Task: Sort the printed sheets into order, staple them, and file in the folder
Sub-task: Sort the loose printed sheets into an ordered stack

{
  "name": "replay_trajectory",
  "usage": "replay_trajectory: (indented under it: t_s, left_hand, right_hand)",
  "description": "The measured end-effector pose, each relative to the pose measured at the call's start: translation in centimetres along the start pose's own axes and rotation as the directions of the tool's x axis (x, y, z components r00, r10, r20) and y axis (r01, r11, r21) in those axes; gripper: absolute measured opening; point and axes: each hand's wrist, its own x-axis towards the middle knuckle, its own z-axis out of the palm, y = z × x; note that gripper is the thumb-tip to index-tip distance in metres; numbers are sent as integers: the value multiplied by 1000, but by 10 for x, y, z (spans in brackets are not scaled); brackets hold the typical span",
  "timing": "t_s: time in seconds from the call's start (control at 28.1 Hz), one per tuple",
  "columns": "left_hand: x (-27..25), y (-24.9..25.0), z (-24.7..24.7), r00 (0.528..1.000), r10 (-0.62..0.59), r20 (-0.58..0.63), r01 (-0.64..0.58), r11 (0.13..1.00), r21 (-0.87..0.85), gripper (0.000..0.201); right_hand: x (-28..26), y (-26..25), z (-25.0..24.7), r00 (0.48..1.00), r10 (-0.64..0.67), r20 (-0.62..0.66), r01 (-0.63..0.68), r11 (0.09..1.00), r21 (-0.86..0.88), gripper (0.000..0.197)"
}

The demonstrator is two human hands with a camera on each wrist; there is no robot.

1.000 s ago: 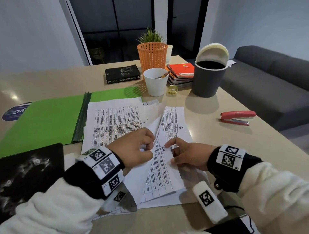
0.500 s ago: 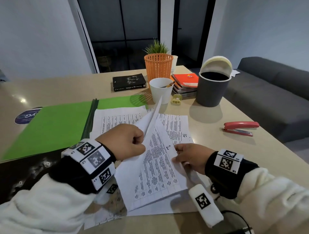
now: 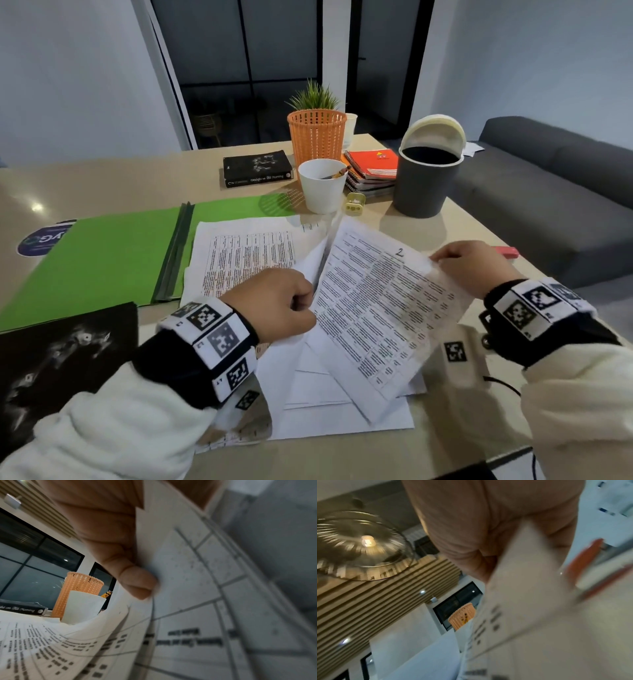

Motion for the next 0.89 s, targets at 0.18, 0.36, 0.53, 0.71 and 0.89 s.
replay_trajectory:
  t_s: [0.18, 0.36, 0.53, 0.71, 0.89]
  left_hand:
    - [4, 0, -4, 999, -23, -35, 23, 1000, 5, 13]
    - [0, -7, -10, 998, -65, -22, 65, 998, 1, 13]
    - [1, -10, -7, 996, -84, -12, 83, 996, -36, 11]
    - [8, -8, 5, 998, -32, 61, 38, 994, -103, 13]
    - [11, -5, 5, 996, 65, 66, -34, 921, -388, 14]
  right_hand:
    - [-6, 6, 16, 969, 40, 245, 2, 985, -171, 34]
    - [0, 6, 17, 971, 92, 221, -34, 967, -254, 16]
    - [-1, 24, -12, 995, 98, 9, -97, 990, -106, 17]
    - [-14, 33, -62, 939, 94, -331, -84, 995, 44, 28]
    - [-7, 40, -78, 864, 151, -481, -17, 962, 272, 17]
